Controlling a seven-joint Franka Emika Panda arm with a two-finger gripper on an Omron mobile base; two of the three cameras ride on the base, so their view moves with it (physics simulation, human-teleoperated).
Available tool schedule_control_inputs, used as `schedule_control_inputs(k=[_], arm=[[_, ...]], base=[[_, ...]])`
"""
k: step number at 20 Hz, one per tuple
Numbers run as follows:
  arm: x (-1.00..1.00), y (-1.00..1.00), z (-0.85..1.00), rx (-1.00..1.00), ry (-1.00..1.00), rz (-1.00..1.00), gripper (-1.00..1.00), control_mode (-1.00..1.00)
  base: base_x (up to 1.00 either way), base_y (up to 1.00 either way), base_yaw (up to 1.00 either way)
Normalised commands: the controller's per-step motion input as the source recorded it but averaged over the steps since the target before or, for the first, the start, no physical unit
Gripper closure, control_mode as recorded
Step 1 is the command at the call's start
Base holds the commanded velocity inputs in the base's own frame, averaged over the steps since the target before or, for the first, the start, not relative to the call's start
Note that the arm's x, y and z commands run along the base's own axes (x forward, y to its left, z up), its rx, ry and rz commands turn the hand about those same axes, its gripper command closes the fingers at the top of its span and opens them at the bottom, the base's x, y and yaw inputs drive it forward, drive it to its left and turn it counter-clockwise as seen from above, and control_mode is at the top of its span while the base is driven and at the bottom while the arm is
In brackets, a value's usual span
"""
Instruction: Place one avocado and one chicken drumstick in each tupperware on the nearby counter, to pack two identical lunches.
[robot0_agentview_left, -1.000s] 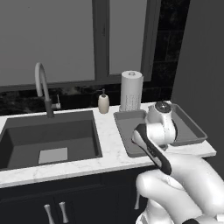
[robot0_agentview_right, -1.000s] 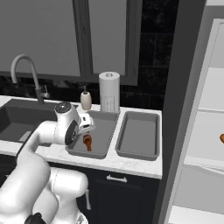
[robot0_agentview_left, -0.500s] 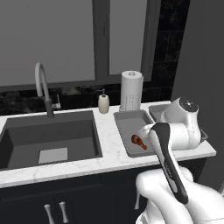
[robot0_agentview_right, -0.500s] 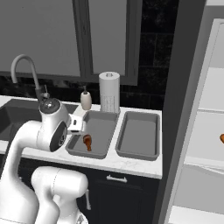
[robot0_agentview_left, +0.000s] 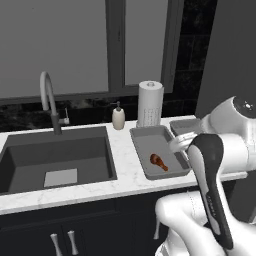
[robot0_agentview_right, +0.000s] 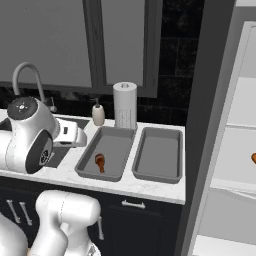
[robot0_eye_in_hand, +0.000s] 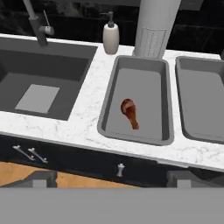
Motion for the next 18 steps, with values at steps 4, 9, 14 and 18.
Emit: schedule_control_inputs(k=[4,9,14,18], arm=[[-0.99,0.0,0.61,0.0,-0.11,0.0,-1.0,-1.0],[0.0,0.0,0.0,0.0,0.0,0.0,-1.0,1.0],[0.0,0.0,0.0,0.0,0.0,0.0,-1.0,1.0],[0.0,0.0,0.0,0.0,0.0,0.0,-1.0,1.0]], base=[[0.0,0.0,0.0],[-1.0,0.0,0.0],[-1.0,-0.13,-0.02],[-0.49,-0.69,-0.04]])
